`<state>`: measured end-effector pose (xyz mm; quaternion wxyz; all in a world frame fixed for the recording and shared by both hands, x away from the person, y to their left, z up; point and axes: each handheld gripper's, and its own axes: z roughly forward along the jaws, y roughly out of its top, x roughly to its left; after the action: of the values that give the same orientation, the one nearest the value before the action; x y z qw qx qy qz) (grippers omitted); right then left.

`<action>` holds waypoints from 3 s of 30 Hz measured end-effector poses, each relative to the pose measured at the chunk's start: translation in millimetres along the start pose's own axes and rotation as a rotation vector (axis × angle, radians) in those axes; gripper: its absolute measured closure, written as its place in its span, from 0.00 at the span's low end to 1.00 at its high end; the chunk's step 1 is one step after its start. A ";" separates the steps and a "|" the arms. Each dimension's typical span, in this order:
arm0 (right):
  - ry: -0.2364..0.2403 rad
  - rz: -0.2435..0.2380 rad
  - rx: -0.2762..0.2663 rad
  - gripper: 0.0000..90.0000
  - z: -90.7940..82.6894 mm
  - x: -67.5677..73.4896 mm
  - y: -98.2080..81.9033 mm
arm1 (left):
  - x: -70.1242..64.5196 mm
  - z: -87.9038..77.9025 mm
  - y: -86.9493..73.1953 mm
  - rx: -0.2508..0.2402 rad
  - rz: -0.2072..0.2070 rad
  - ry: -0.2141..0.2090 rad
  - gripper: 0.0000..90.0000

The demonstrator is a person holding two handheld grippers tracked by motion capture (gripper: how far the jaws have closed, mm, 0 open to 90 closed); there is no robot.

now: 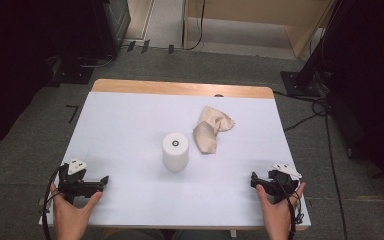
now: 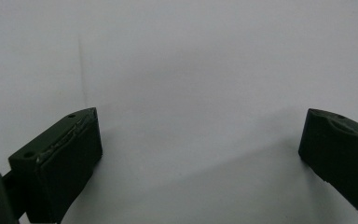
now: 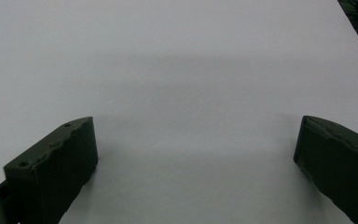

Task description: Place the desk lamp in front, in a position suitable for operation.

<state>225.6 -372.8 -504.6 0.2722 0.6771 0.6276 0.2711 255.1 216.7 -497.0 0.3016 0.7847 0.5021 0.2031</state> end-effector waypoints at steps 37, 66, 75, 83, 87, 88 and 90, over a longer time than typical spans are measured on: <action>-0.010 -0.017 -0.002 0.00 0.7 1.1 -0.6 | -50.9 3.4 31.6 -0.129 0.041 -0.154 0.00; -0.012 -0.014 -0.002 0.00 0.4 1.3 -0.8 | -135.7 41.2 85.6 -0.194 0.239 -0.329 0.00; -0.011 -0.013 -0.003 0.00 0.5 1.4 -0.9 | -153.8 59.0 101.4 -0.208 0.257 -0.348 0.00; -0.011 -0.015 -0.004 0.00 0.6 1.4 -0.9 | -158.6 66.7 111.1 -0.225 0.253 -0.364 0.00; -0.011 -0.016 -0.005 0.00 0.6 1.3 -0.9 | -161.2 70.3 117.5 -0.247 0.252 -0.379 0.00; -0.012 -0.013 -0.003 0.00 0.5 1.4 -0.9 | -161.6 71.4 118.3 -0.253 0.257 -0.378 0.00; -0.011 -0.013 -0.003 0.00 0.5 1.5 -0.9 | -163.2 73.7 119.4 -0.265 0.257 -0.378 0.00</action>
<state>225.4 -371.3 -505.5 0.2786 0.6742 0.6300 0.2664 312.9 10.8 -472.9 0.4620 0.8196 0.3020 0.1536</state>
